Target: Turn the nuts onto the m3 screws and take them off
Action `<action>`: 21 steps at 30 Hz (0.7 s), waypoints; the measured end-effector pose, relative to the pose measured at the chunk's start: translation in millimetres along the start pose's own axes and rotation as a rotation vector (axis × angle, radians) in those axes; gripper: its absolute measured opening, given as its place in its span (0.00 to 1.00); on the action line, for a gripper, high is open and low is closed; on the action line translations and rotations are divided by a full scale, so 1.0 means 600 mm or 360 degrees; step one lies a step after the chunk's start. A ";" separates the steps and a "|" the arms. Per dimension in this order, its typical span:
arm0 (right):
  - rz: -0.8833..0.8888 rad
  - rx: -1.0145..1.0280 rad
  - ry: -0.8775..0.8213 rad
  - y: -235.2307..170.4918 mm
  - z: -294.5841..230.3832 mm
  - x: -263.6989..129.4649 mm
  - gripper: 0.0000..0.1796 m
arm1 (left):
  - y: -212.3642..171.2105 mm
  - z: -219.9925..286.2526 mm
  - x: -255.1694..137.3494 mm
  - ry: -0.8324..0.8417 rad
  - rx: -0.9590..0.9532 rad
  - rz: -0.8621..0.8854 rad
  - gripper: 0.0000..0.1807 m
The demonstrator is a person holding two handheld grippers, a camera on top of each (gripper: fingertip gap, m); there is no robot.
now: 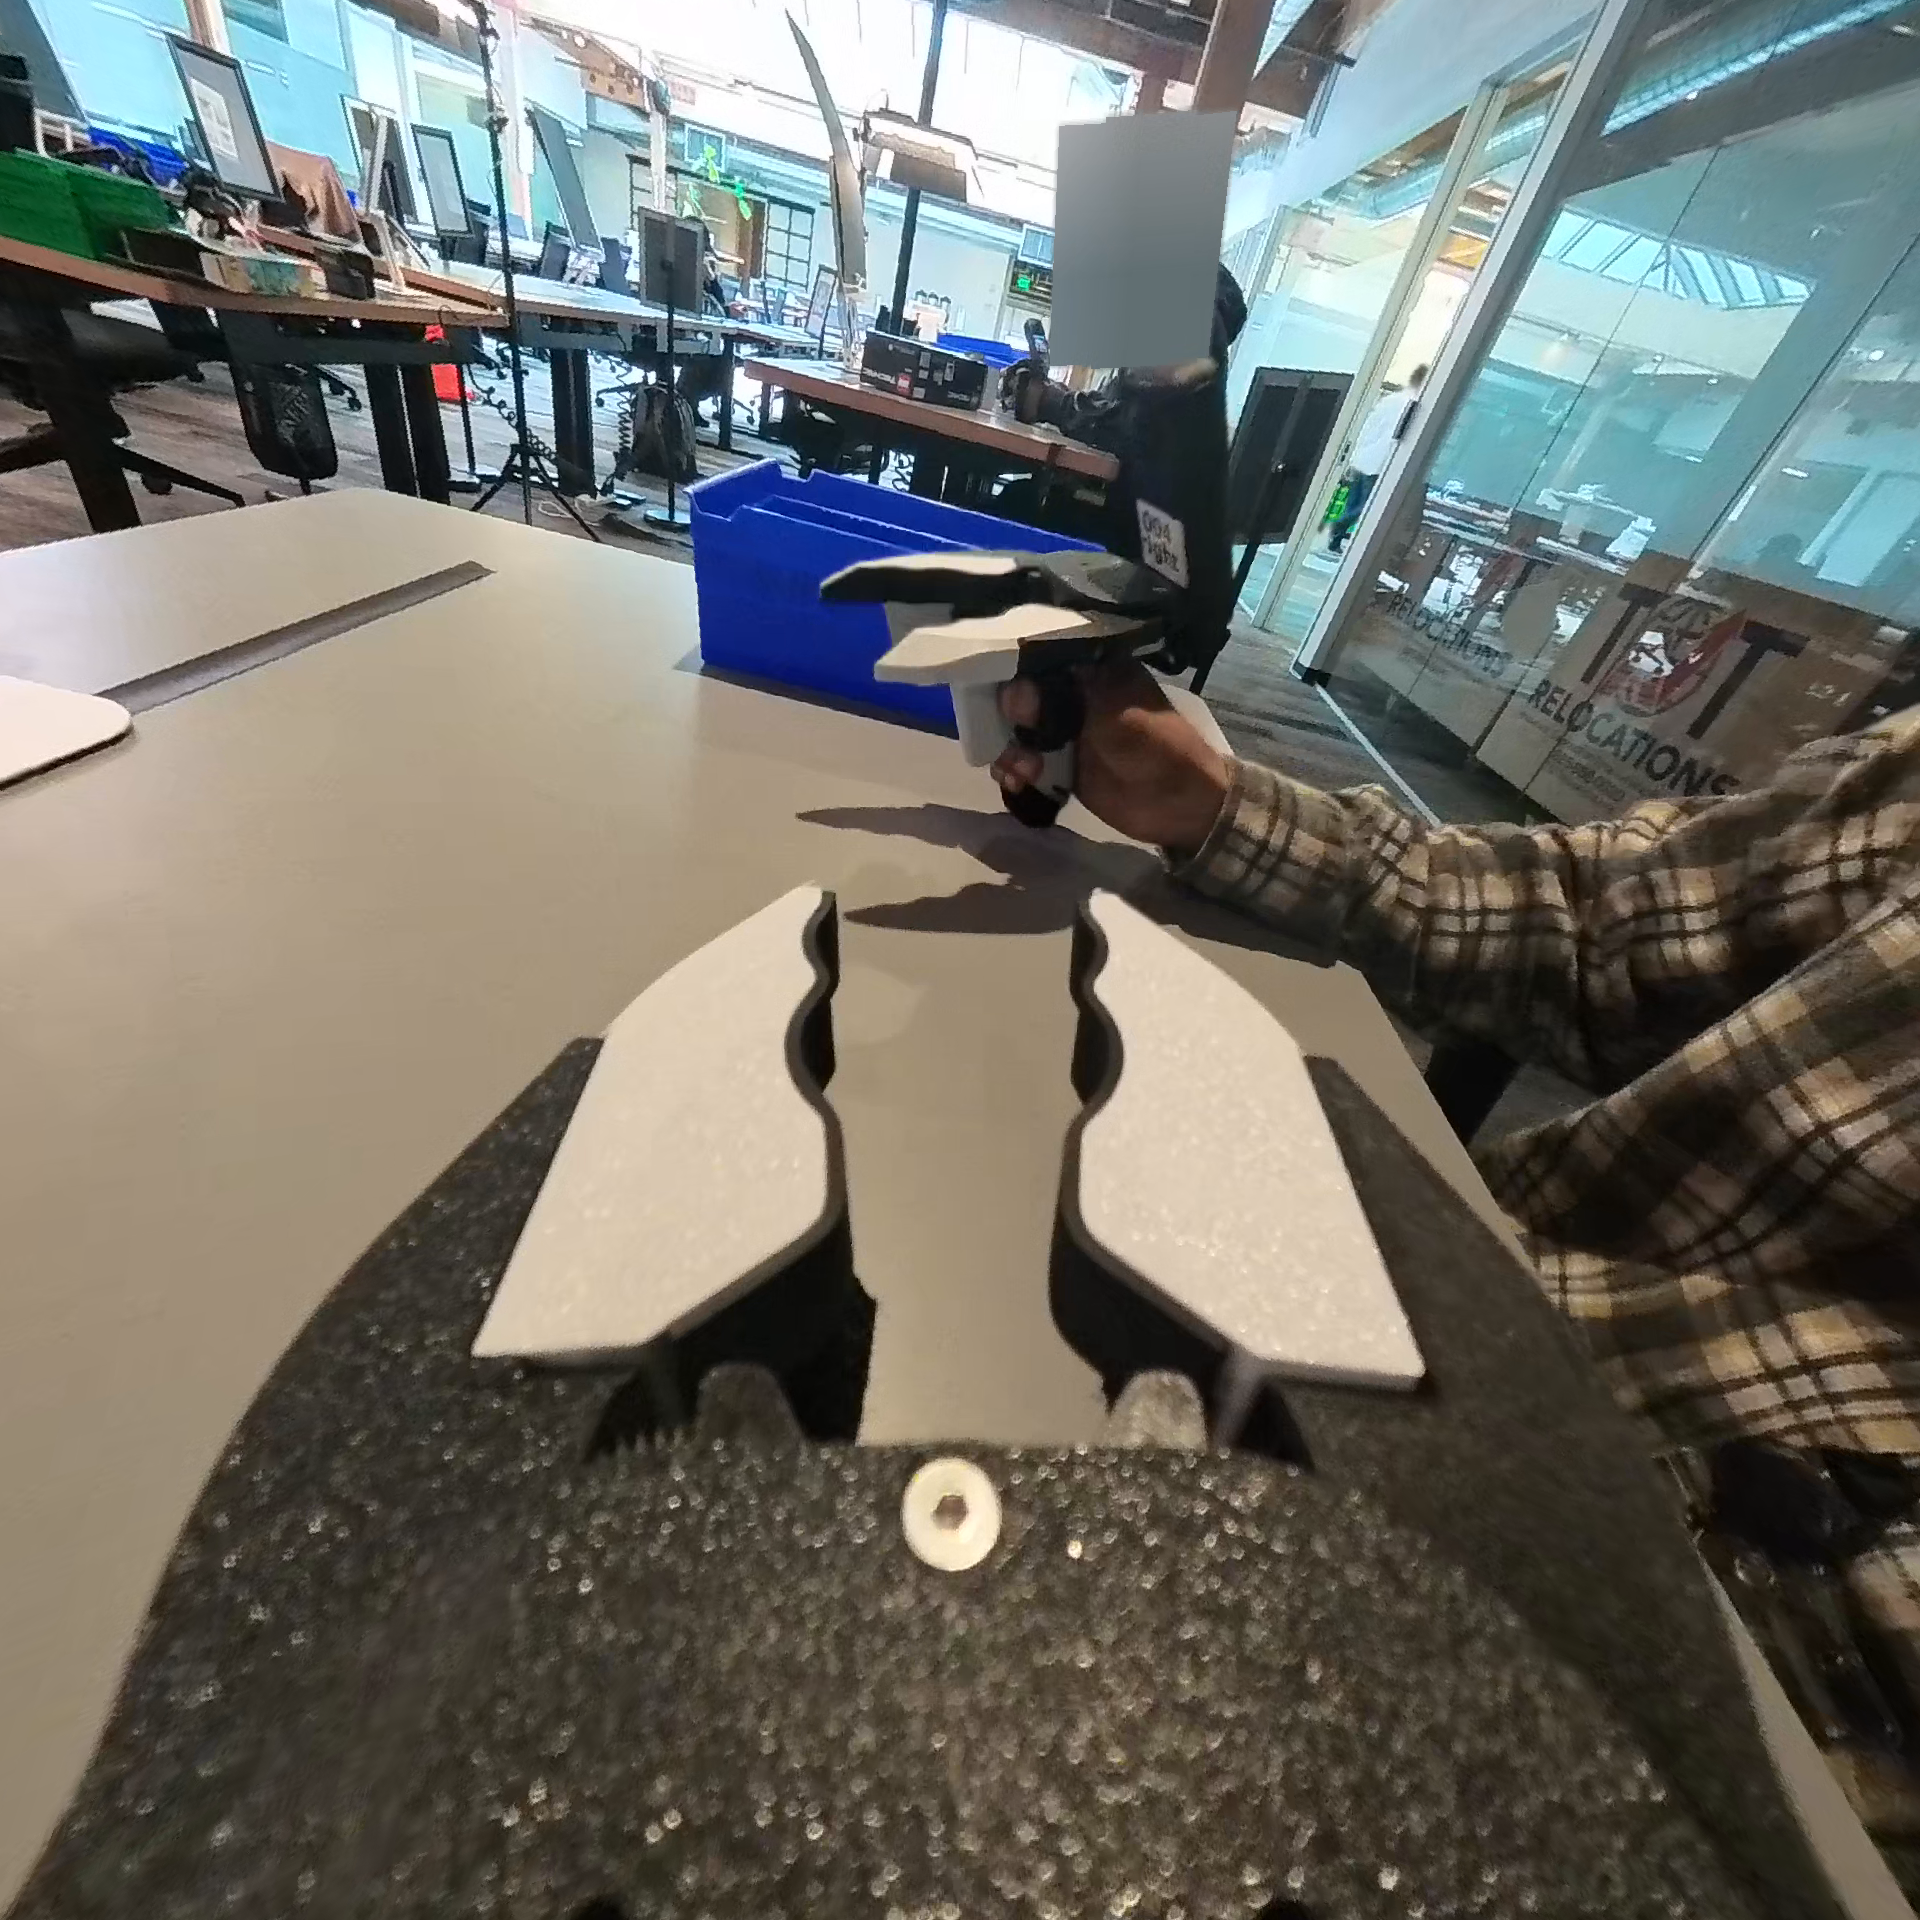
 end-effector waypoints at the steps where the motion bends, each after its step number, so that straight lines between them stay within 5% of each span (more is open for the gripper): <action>1: 0.0014 -0.0033 -0.0019 0.002 0.001 -0.002 0.44 | 0.001 0.000 -0.001 -0.0002 -0.0003 0.0004 0.23; 11: 0.0092 -0.0111 -0.0106 0.000 0.008 -0.022 0.41 | 0.112 0.050 -0.099 0.0113 -0.0077 0.0144 0.21; 15: 0.0075 -0.0105 -0.0101 -0.004 0.010 -0.017 0.41 | 0.161 0.056 -0.226 0.0296 -0.0010 0.0055 0.19; 21: 0.0023 -0.0160 -0.0162 -0.008 0.014 -0.013 0.41 | 0.194 -0.053 -0.466 0.1009 0.0086 -0.0298 0.17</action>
Point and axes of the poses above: each gripper's, where its closed fingertips meet, x out along the fingers, y out of its top, z = x × y across the jaws, the point moved 4 cm from there along -x, back along the fingers, and after that the axes turned 11 degrees about y, right-handed, at the moved point
